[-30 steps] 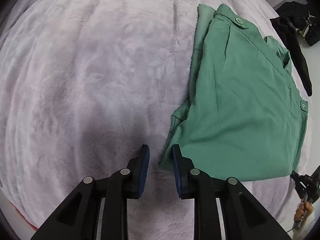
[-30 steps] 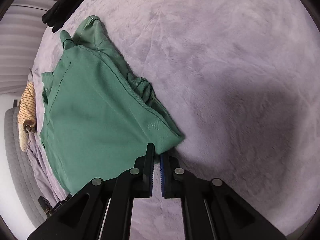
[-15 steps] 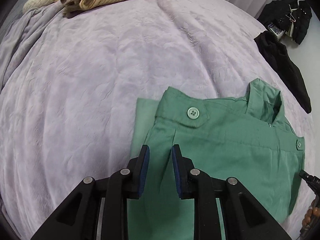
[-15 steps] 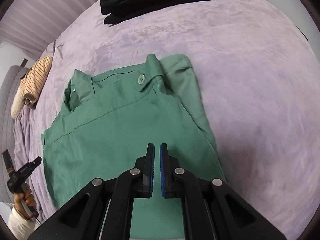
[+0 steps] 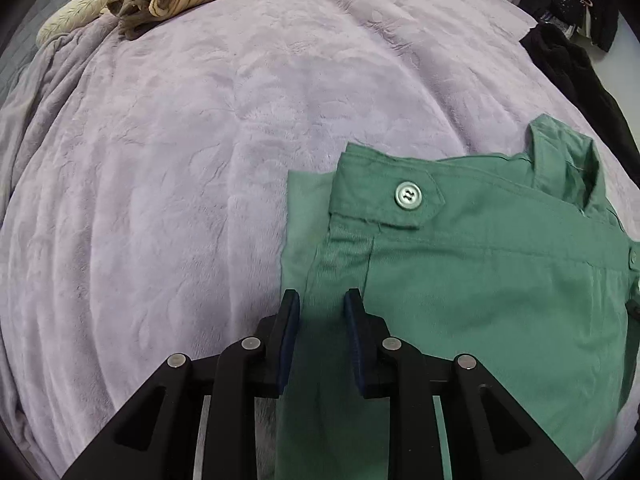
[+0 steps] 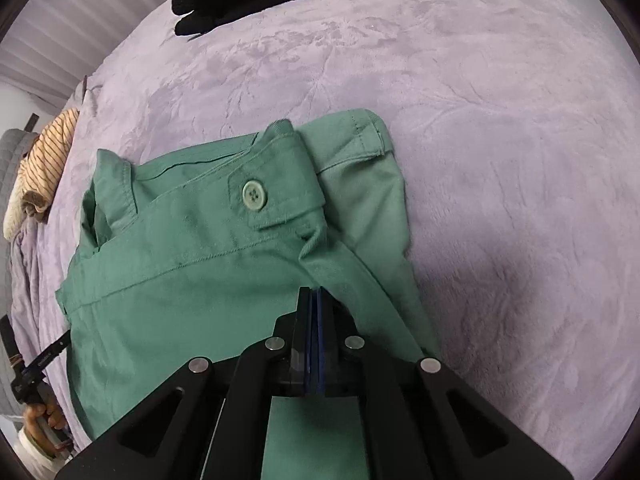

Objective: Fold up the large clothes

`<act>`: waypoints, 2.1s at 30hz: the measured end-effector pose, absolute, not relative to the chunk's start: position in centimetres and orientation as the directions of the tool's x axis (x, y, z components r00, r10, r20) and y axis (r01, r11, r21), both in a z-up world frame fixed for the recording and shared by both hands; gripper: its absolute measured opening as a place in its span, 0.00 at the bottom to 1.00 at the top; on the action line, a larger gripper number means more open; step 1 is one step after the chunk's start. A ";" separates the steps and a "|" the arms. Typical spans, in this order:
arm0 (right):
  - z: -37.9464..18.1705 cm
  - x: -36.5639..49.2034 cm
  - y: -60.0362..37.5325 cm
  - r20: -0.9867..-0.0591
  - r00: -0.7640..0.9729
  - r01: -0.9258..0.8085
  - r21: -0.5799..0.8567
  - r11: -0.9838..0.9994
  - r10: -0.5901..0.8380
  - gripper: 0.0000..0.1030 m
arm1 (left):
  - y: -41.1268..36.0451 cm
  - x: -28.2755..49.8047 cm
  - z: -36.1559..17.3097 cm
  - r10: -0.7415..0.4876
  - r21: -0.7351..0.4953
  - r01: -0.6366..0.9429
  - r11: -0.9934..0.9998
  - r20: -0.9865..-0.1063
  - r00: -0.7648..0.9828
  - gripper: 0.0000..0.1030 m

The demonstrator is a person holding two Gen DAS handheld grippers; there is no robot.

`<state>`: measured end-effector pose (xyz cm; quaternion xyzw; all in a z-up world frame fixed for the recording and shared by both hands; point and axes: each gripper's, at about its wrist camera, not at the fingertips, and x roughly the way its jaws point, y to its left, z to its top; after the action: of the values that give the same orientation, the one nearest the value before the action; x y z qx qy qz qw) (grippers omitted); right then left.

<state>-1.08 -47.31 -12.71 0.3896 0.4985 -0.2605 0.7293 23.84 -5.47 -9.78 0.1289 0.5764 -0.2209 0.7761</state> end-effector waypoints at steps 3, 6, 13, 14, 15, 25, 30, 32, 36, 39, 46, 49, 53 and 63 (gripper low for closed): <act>-10.6 -2.3 -43.6 -0.925 0.379 0.721 0.305 0.622 0.015 0.05 | -3.0 20.7 -9.3 -0.187 -0.045 0.519 0.854 -0.956 0.224 0.25; -10.1 -4.0 -39.6 -0.935 0.355 0.692 0.281 0.665 0.026 0.04 | -0.3 18.7 -11.1 -0.166 -0.063 0.495 0.867 -0.972 0.166 0.32; -13.5 -10.4 -37.0 -0.963 0.261 0.777 0.249 0.578 0.064 0.03 | 5.3 17.9 -11.6 -0.273 -0.223 0.358 0.907 -0.957 0.095 0.61; -13.5 -10.9 -37.2 -0.963 0.260 0.792 0.255 0.555 0.071 0.03 | 5.2 17.6 -11.3 -0.257 -0.199 0.384 0.902 -0.961 0.104 0.61; -13.4 -11.5 -37.4 -0.963 0.259 0.807 0.260 0.530 0.078 0.03 | 5.0 17.3 -11.0 -0.239 -0.174 0.410 0.895 -0.965 0.112 0.61; -11.1 -13.5 -36.7 -0.961 0.269 0.851 0.265 0.453 0.056 0.05 | 7.4 15.5 -11.4 -0.204 -0.166 0.363 0.917 -0.977 0.068 0.60; -13.6 -14.6 -38.2 -0.977 0.186 0.897 0.213 0.387 0.106 0.04 | 10.4 15.2 -11.2 -0.155 -0.120 0.343 0.932 -0.985 0.077 0.60; -13.3 -15.4 -38.2 -0.981 0.169 0.905 0.194 0.379 0.101 0.04 | 12.6 15.0 -11.7 -0.133 -0.107 0.319 0.942 -0.989 0.061 0.60; -11.8 -16.0 -37.0 -0.982 0.164 0.908 0.188 0.375 0.095 0.05 | 13.0 13.9 -10.1 -0.115 -0.080 0.338 0.938 -0.990 0.083 0.60; -10.5 -16.5 -35.3 -0.976 0.191 0.893 0.216 0.396 0.103 0.06 | 12.0 12.8 -8.6 -0.129 -0.088 0.370 0.925 -0.988 0.089 0.60; -8.4 -13.0 -31.5 -0.959 0.246 0.854 0.282 0.437 0.140 0.46 | 9.2 11.2 -6.5 -0.154 -0.114 0.406 0.907 -0.986 0.069 0.60; -7.8 -11.9 -30.6 -0.953 0.258 0.830 0.302 0.470 0.158 0.52 | 8.6 10.3 -5.5 -0.153 -0.114 0.420 0.900 -0.986 0.061 0.60; -7.5 -10.3 -28.1 -0.944 0.269 0.807 0.329 0.491 0.190 0.57 | 8.3 9.9 -4.6 -0.141 -0.101 0.432 0.896 -0.988 0.062 0.61; -6.9 -6.4 -24.6 -0.930 0.282 0.752 0.367 0.547 0.237 0.71 | 8.3 10.3 -4.4 -0.120 -0.068 0.449 0.891 -0.989 0.088 0.93</act>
<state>-6.35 -24.57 -6.91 0.4355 0.5678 -0.1917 0.6717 10.27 8.30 -4.37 0.1273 0.6463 -0.1957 0.7265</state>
